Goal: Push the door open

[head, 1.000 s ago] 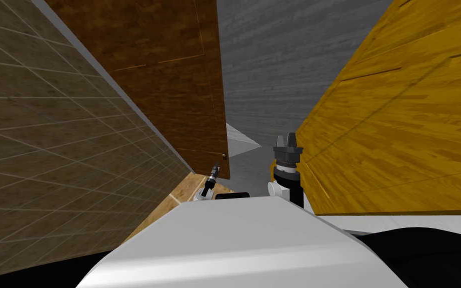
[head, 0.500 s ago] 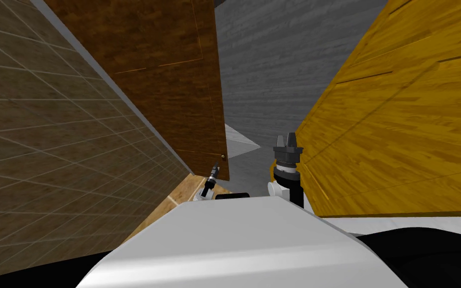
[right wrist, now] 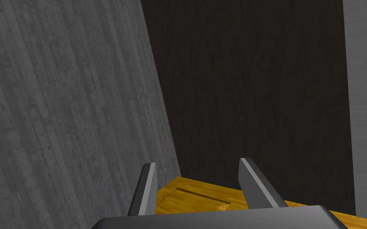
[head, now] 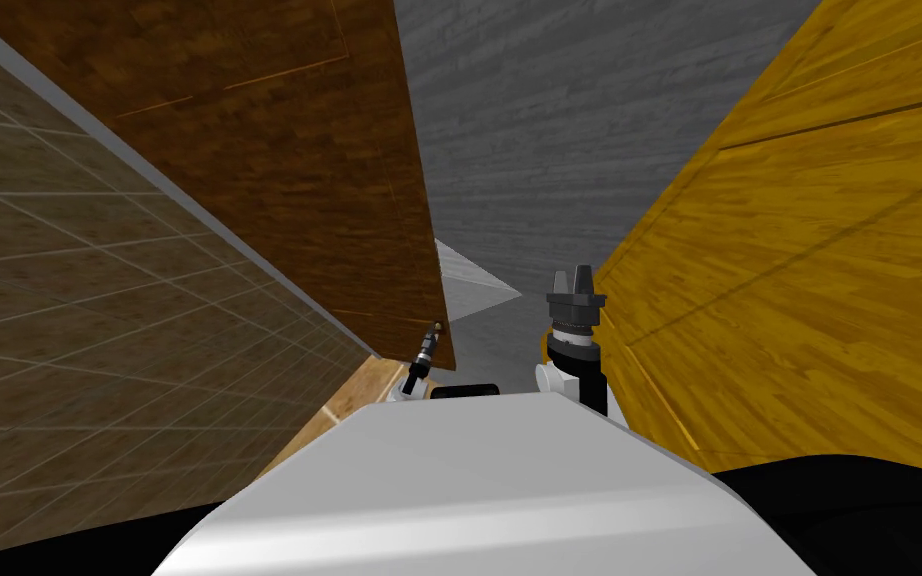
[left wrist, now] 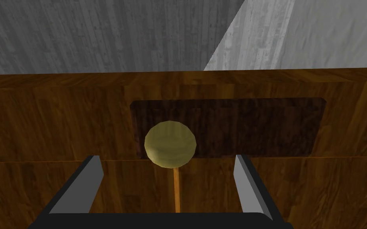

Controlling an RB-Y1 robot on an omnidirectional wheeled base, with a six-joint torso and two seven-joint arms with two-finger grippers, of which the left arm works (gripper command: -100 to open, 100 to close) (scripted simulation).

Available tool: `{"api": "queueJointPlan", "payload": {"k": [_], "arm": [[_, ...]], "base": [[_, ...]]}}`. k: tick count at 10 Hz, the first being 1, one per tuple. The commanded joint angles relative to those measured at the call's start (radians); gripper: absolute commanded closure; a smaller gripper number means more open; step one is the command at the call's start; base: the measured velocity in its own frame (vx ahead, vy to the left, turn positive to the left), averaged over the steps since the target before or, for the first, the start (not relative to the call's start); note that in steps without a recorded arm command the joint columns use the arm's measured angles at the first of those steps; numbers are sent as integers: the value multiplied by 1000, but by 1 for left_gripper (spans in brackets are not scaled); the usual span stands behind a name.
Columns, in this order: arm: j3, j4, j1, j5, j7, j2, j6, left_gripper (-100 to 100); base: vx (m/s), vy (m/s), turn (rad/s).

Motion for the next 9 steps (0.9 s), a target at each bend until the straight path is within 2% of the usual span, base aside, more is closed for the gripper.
{"api": "queueJointPlan", "payload": {"k": [1, 3, 4, 9], "arm": [[3, 3, 0, 1, -3, -5, -5, -100], [3, 1, 1, 1, -3, -6, -4, -100], [3, 1, 1, 1, -3, -6, -4, 100], [3, 1, 1, 1, -3, -6, -4, 100]], "base": [[163, -46, -17], [112, -34, -2], [-16, 2, -7], [-9, 4, -4]]}}
